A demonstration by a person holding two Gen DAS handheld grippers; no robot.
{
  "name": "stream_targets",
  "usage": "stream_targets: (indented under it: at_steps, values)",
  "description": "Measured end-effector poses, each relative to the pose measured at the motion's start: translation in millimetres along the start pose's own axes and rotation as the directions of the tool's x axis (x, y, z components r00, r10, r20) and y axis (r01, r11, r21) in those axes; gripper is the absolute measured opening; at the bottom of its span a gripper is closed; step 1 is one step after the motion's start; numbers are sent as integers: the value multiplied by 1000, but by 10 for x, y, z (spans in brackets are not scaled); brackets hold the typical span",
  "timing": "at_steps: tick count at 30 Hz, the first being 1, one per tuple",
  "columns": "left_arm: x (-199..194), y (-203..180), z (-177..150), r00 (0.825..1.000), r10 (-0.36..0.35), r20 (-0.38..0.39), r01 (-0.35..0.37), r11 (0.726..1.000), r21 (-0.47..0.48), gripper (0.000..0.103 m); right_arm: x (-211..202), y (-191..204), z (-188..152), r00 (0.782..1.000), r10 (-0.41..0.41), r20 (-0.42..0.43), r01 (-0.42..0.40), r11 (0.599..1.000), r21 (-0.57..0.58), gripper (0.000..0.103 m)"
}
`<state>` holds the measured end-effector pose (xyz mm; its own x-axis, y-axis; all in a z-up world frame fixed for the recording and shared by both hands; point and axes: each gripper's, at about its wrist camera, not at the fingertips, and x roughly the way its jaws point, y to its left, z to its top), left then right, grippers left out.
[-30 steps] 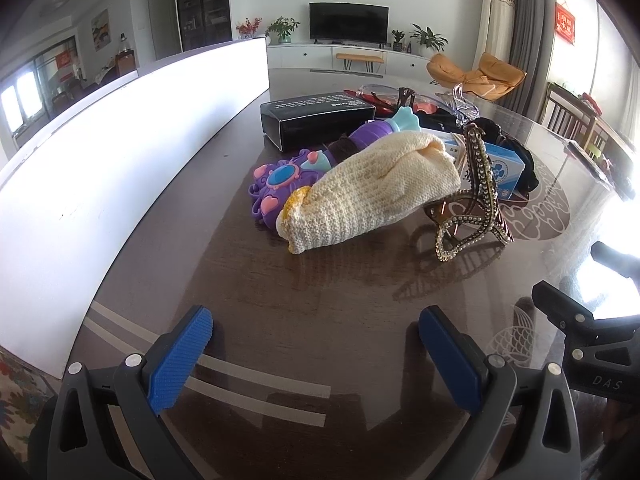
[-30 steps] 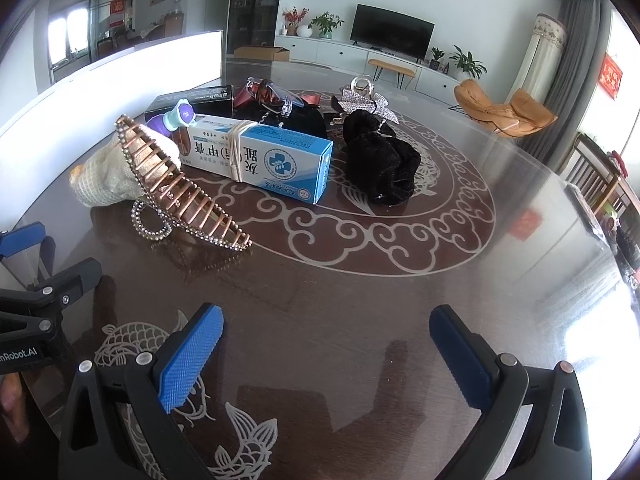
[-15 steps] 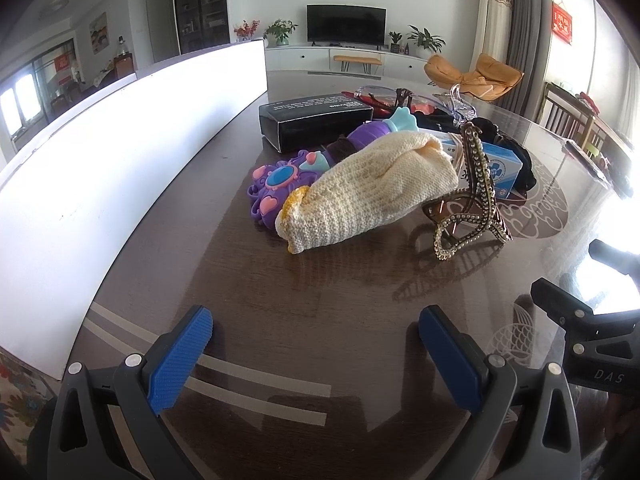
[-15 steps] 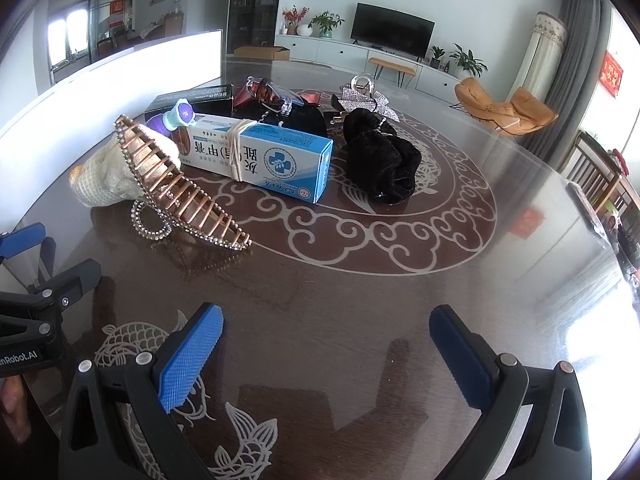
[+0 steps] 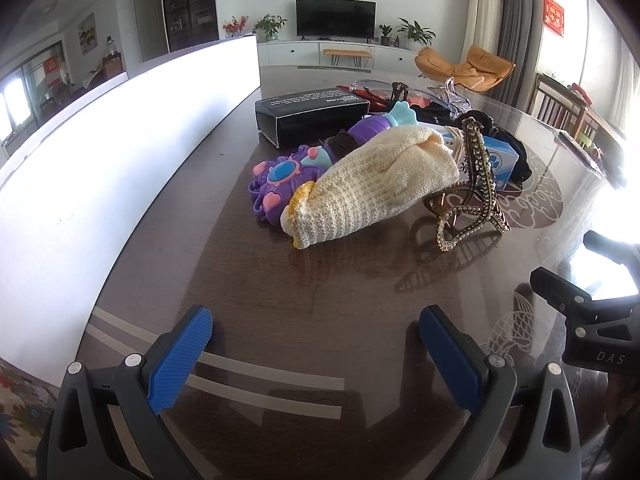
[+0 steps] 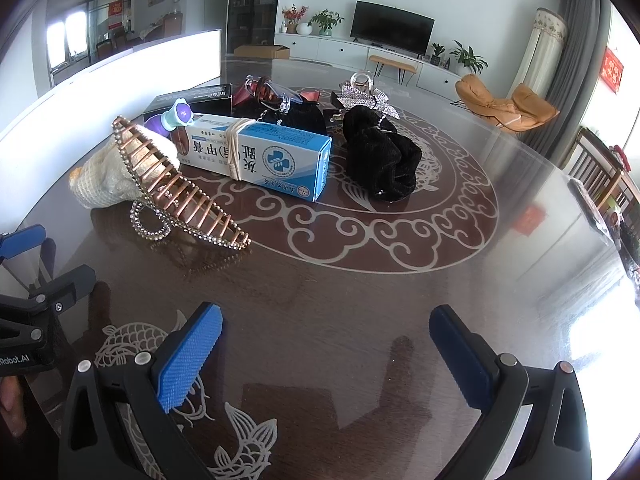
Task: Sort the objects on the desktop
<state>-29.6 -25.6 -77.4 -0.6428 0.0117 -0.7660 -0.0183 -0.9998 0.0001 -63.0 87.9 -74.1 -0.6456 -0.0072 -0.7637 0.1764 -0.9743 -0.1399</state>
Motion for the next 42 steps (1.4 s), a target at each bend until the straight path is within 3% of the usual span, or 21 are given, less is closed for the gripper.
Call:
stream_targets:
  at_steps: [13,26,34,38,42]
  values:
    - [11,31,-43,1000,-8,-18,8,1000,9,103,35,-65,14,1000,28,-12,-28,999,24,103]
    - [504,-68,622,981,-52,-186,69,994,85,103,38,-53,27,1000,23,-10,-23,999,22,103]
    - [558,-165,777,974,-106,-200,118,992,48,103,36,-58,24,999,31,-14,-31,999,29,103]
    - [384,-188,690,969,-158,-187,173,983,64,89,36,-60,22,999,31,-14,-31,999,30,103]
    - [259,-146,606,957,-226,-180,239,969,57,82,33,-66,20,999,32,-14,-31,999,31,103]
